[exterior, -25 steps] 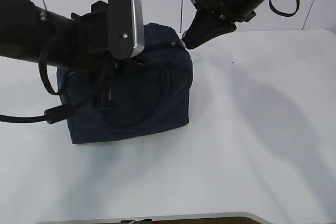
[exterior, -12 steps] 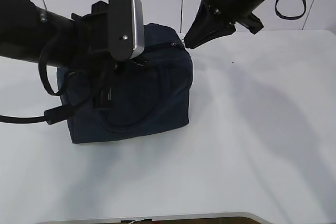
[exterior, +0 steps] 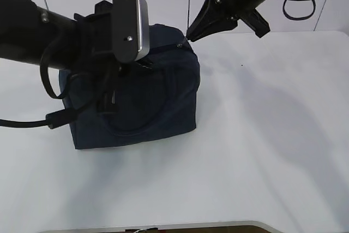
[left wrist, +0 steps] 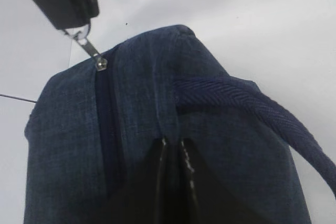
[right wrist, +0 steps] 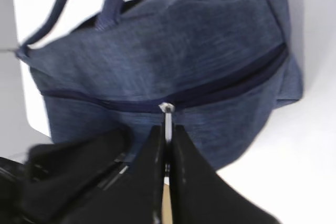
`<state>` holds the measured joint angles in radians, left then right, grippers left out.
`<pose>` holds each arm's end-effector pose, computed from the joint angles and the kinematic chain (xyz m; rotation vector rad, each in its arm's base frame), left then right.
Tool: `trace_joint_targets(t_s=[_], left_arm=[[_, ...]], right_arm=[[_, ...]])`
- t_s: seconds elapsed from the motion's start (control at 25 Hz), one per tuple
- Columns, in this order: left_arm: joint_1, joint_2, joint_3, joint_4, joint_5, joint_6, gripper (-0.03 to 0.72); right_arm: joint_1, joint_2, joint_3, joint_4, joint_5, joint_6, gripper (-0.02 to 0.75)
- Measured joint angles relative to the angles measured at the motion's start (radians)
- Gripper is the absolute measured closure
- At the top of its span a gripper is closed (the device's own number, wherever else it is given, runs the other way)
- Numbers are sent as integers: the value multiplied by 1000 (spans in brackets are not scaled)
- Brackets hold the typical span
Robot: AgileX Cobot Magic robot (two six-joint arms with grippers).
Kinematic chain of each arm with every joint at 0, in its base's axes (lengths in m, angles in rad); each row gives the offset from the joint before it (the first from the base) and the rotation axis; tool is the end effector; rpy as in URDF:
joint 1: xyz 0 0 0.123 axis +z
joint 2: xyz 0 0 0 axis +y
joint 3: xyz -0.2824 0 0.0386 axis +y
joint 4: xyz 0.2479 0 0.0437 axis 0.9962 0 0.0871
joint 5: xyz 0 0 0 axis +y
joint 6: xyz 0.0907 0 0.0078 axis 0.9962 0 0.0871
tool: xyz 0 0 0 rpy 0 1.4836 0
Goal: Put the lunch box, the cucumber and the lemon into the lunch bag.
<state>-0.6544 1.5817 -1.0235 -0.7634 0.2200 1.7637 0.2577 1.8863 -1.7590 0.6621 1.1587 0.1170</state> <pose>0.2674 -0.2226 0.2576 1.6796 1.4114 0.0346 0.3828 0.1540 0.3241 0.0216 2.7353 1.0088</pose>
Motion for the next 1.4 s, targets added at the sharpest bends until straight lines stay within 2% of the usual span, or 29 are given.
trace_joint_targets(t_s=[0.28, 0.48, 0.88, 1.4], left_arm=[[0, 0, 0, 0, 0, 0, 694], [0, 0, 0, 0, 0, 0, 694], [0, 0, -3, -2, -6, 0, 695], [0, 0, -3, -2, -10, 0, 696]], right_arm=[[-2, 2, 0, 93, -10, 53, 733], [-8, 4, 0, 94, -12, 53, 733], [-97, 16, 0, 94, 44, 56, 733], [-109, 82, 0, 88, 59, 56, 733]])
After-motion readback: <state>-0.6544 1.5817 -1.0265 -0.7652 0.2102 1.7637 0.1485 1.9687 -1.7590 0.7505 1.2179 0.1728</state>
